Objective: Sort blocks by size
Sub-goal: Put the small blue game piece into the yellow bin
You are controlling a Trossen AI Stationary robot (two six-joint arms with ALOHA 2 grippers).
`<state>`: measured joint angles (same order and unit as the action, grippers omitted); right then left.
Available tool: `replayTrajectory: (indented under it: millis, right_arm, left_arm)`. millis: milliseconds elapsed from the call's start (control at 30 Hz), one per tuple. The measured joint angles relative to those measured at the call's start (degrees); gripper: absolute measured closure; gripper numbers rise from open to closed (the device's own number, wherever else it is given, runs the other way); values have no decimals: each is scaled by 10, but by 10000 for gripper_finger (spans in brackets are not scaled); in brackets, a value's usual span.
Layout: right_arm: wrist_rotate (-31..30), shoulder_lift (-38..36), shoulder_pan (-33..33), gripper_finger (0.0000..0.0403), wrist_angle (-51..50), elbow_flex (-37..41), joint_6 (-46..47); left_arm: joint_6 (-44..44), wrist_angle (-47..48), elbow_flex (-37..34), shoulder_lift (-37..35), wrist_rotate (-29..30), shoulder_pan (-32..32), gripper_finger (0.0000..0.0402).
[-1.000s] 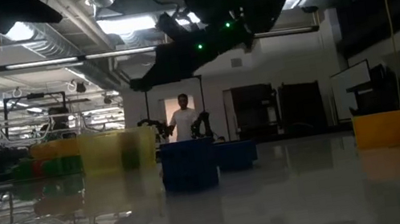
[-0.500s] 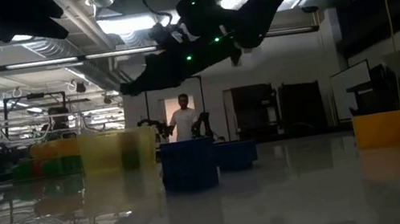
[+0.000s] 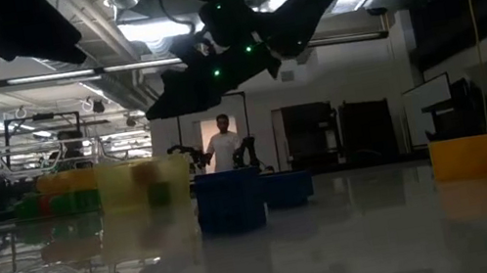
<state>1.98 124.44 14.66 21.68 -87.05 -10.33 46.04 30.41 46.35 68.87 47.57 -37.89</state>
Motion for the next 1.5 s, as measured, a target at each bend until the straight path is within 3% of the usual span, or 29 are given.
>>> replayTrajectory:
  millis: [233,500,867,1200,1500]
  right_arm:
    - [-1,-47,0,162,-176,-44,-6]
    - [-4,-153,-3,162,-391,-68,-35]
    - [-41,-267,-42,162,-621,-68,-26]
    - [-78,-283,-138,162,-774,-67,-14]
    - [-75,-283,-240,162,-792,-41,22]
  left_arm:
    - [21,-49,0,35,-2,0,191]
    - [-90,-193,0,108,-5,2,191]
    - [-160,-361,0,216,-8,13,191]
    - [-251,-546,0,338,-108,27,191]
    - [-370,-634,0,405,-147,41,191]
